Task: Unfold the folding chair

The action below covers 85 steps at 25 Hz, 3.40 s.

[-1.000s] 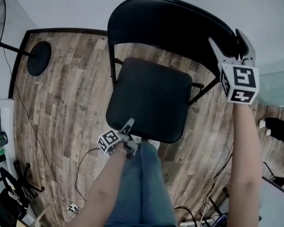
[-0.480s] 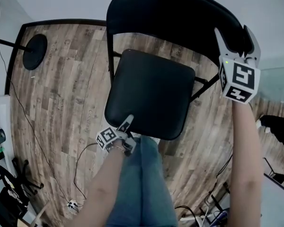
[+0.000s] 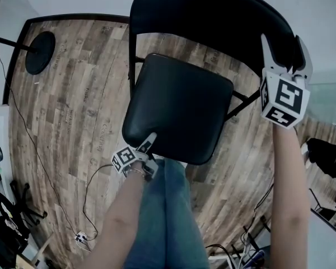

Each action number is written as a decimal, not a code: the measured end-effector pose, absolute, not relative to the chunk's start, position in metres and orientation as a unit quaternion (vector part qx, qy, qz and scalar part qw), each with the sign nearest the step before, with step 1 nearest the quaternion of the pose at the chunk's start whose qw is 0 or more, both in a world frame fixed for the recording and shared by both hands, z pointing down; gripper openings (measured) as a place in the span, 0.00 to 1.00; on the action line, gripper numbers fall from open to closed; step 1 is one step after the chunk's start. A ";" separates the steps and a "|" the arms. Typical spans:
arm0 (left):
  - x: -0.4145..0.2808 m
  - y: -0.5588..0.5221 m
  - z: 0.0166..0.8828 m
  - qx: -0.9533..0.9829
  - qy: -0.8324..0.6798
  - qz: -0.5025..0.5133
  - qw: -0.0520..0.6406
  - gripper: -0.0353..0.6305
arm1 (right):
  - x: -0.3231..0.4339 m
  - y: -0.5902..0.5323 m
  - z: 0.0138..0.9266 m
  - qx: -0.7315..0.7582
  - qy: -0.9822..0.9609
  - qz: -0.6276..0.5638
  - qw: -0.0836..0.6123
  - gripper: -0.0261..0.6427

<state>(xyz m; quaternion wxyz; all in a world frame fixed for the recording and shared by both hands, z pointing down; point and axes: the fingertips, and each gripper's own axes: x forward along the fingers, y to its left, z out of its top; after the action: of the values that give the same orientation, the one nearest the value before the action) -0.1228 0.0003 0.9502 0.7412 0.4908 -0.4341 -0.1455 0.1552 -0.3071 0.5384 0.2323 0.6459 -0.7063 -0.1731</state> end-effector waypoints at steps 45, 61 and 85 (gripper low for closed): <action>-0.131 -0.001 0.773 0.554 -0.507 0.123 0.649 0.91 | 0.138 -0.179 0.508 0.606 -0.738 -0.017 0.296 0.58; -0.133 -0.021 0.671 0.597 -0.502 0.128 0.613 0.91 | 0.130 -0.128 0.450 0.587 -0.754 0.011 0.293 0.58; -0.112 -0.103 0.467 0.771 -0.500 0.090 0.384 0.91 | 0.137 -0.080 0.350 0.585 -0.782 0.040 0.211 0.57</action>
<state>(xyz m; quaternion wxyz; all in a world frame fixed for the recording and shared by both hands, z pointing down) -0.1123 -0.1032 0.4674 0.3844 0.7709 -0.4999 0.0898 0.1368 -0.0803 0.3495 0.2107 0.5848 -0.7823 0.0404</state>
